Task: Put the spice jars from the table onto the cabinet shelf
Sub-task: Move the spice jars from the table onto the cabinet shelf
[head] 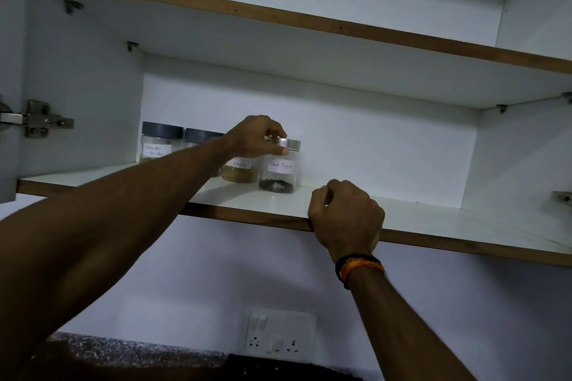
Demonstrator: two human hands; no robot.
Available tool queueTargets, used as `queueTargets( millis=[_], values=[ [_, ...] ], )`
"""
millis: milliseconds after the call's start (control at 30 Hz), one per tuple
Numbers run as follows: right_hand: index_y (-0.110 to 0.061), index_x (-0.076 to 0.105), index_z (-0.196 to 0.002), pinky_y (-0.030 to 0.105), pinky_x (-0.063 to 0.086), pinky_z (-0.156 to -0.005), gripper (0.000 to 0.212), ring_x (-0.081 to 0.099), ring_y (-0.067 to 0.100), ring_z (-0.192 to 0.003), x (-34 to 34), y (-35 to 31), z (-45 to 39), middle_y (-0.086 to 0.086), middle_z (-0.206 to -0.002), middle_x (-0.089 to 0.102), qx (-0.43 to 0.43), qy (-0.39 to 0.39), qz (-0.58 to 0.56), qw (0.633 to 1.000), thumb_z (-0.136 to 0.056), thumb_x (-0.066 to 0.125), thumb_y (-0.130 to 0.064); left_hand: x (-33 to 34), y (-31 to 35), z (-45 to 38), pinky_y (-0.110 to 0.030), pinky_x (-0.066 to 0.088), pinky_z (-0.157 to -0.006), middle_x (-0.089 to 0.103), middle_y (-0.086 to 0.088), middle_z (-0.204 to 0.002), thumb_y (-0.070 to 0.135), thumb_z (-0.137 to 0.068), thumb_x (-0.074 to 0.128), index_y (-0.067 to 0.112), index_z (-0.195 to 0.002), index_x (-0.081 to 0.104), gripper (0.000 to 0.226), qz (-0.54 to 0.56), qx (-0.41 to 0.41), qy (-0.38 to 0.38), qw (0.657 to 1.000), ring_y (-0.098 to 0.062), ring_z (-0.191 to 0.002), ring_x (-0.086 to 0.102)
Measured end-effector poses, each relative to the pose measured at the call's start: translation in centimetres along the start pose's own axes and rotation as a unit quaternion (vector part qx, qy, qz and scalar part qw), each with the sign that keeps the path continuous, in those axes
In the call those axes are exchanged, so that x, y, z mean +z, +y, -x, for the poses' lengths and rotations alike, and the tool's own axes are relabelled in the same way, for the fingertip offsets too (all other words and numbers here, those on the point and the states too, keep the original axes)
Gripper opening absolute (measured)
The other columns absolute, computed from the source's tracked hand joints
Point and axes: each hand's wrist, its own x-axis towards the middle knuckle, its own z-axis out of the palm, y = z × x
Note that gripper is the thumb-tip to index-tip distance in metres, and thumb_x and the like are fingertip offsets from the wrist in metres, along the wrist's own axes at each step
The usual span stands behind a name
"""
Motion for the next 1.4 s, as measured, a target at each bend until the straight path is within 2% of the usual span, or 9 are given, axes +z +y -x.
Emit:
queueTargets(
  millis=[200,400,633,767,867,967,1100,1233,1400],
  values=[
    [-0.020,0.041,-0.055,0.014,0.014,-0.050,0.029,0.033,0.011,-0.039,0.1,0.0,0.0,-0.007,-0.048,0.038,-0.005,0.003,-0.006,1.000,-0.081,0.051,-0.026,0.8,-1.3,-1.6,-0.024,0.039,-0.074,0.070,-0.006,-0.119,0.035,-0.091,0.070,0.011,-0.122,0.069,0.039,-0.045,0.017,-0.018,0.999,-0.021,-0.103,0.061],
    [-0.019,0.044,-0.056,0.014,0.016,-0.050,0.029,0.036,0.011,-0.040,0.3,0.2,0.0,-0.006,-0.049,0.041,-0.002,0.002,-0.009,1.000,-0.082,0.051,-0.027,2.0,-2.2,-2.6,-0.027,0.037,-0.079,0.070,-0.006,-0.119,0.038,-0.092,0.068,0.013,-0.122,0.067,0.039,-0.067,0.013,-0.009,0.998,-0.015,-0.096,0.056],
    [-0.017,0.048,-0.054,0.016,0.025,-0.048,0.029,0.039,0.013,-0.040,0.3,0.2,0.2,-0.005,-0.048,0.044,0.001,0.002,-0.006,1.000,-0.081,0.054,-0.025,2.9,-2.8,-2.9,-0.030,0.040,-0.081,0.070,-0.008,-0.117,0.034,-0.093,0.066,0.012,-0.120,0.067,0.035,-0.065,0.002,-0.001,0.998,-0.023,-0.101,0.059],
    [-0.020,0.041,-0.053,0.014,0.012,-0.050,0.030,0.032,0.011,-0.039,0.2,0.0,0.1,-0.007,-0.047,0.039,0.001,0.008,-0.004,1.000,-0.079,0.055,-0.024,3.0,-3.0,-3.0,-0.030,0.041,-0.082,0.070,-0.009,-0.119,0.034,-0.093,0.066,0.012,-0.123,0.067,0.037,-0.070,-0.005,-0.001,0.998,-0.027,-0.104,0.061],
    [-0.020,0.041,-0.053,0.015,0.015,-0.049,0.030,0.033,0.011,-0.039,0.4,0.1,0.1,-0.006,-0.047,0.039,-0.002,0.008,-0.003,1.000,-0.080,0.054,-0.024,2.8,-3.1,-3.0,-0.030,0.041,-0.083,0.070,-0.007,-0.120,0.037,-0.092,0.066,0.014,-0.124,0.066,0.039,-0.070,-0.013,-0.007,0.997,-0.027,-0.105,0.062],
    [-0.019,0.043,-0.054,0.016,0.021,-0.048,0.030,0.037,0.013,-0.040,0.5,0.2,0.1,-0.006,-0.048,0.040,0.005,-0.009,0.001,1.000,-0.081,0.052,-0.026,2.7,-2.8,-2.8,-0.031,0.040,-0.090,0.066,-0.008,-0.131,0.037,-0.092,0.067,0.014,-0.131,0.063,0.045,-0.061,-0.031,-0.004,0.998,-0.027,-0.116,0.059],
    [-0.019,0.041,-0.052,0.015,0.015,-0.048,0.031,0.032,0.012,-0.040,0.3,0.1,-0.1,-0.006,-0.047,0.037,0.010,-0.018,0.012,1.000,-0.081,0.051,-0.026,2.5,-2.2,-2.1,-0.042,0.034,-0.111,0.050,-0.009,-0.149,0.038,-0.090,0.069,0.015,-0.143,0.051,0.060,-0.049,-0.052,0.016,0.997,-0.029,-0.137,0.044],
    [-0.018,0.041,-0.052,0.018,0.012,-0.049,0.033,0.029,0.011,-0.042,0.2,0.1,-0.2,-0.005,-0.049,0.038,0.024,-0.049,0.035,0.998,-0.083,0.051,-0.027,1.9,-1.2,-0.7,-0.044,0.034,-0.113,0.051,-0.008,-0.148,0.032,-0.091,0.070,0.014,-0.141,0.052,0.057,-0.037,-0.045,0.038,0.998,-0.028,-0.136,0.044],
    [-0.015,0.055,-0.058,0.023,0.030,-0.051,0.035,0.046,0.018,-0.051,-0.2,0.2,-0.7,-0.001,-0.053,0.050,0.039,-0.146,0.064,0.986,-0.088,0.047,-0.032,1.3,0.5,1.8,-0.039,0.044,-0.102,0.059,-0.010,-0.138,0.026,-0.088,0.073,0.010,-0.135,0.058,0.052,-0.018,-0.031,0.008,0.999,-0.029,-0.127,0.053]
  ],
)
